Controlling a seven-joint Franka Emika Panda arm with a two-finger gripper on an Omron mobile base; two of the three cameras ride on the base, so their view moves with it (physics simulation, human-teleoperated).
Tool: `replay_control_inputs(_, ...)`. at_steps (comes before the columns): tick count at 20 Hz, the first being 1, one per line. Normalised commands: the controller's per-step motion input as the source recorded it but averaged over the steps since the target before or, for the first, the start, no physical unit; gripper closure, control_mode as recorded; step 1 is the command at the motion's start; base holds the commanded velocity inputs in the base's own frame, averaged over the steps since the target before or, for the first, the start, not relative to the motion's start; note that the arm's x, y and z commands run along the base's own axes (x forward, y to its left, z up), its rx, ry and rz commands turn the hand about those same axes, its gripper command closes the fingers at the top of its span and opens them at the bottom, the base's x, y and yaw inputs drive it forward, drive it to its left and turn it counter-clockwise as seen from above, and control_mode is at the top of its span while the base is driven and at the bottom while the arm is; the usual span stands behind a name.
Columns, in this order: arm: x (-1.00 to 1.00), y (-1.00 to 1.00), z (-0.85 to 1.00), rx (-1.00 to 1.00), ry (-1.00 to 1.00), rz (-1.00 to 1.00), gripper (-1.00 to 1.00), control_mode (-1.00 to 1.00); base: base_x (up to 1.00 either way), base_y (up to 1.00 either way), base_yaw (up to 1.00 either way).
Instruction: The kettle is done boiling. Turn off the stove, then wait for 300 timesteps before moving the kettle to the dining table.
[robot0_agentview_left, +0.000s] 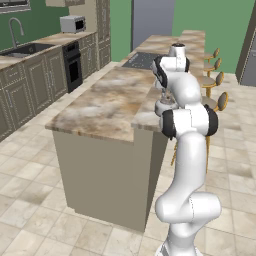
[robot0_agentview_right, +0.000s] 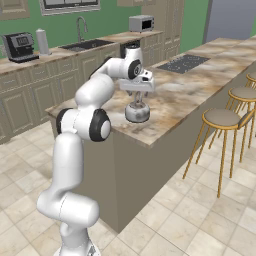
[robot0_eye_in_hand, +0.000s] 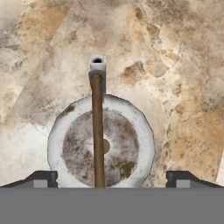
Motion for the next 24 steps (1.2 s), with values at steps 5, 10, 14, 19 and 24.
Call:
replay_control_inputs(5, -0.06, 0.00, 0.35, 0.00, -0.02, 0.00, -1.00, -1.00, 0.00, 0.00, 0.00)
replay_control_inputs(10, -0.28, 0.02, 0.26, 0.00, -0.02, 0.00, -1.00, -1.00, 0.00, 0.00, 0.00)
replay_control_inputs(14, -0.57, 0.08, 0.13, 0.00, -0.05, 0.00, -1.00, -1.00, 0.00, 0.00, 0.00)
replay_control_inputs(19, -0.75, 0.06, 0.11, 0.00, -0.13, 0.00, -1.00, -1.00, 0.00, 0.00, 0.00)
replay_control_inputs(24, -0.77, 0.05, 0.14, 0.00, -0.14, 0.00, -1.00, -1.00, 0.00, 0.00, 0.00)
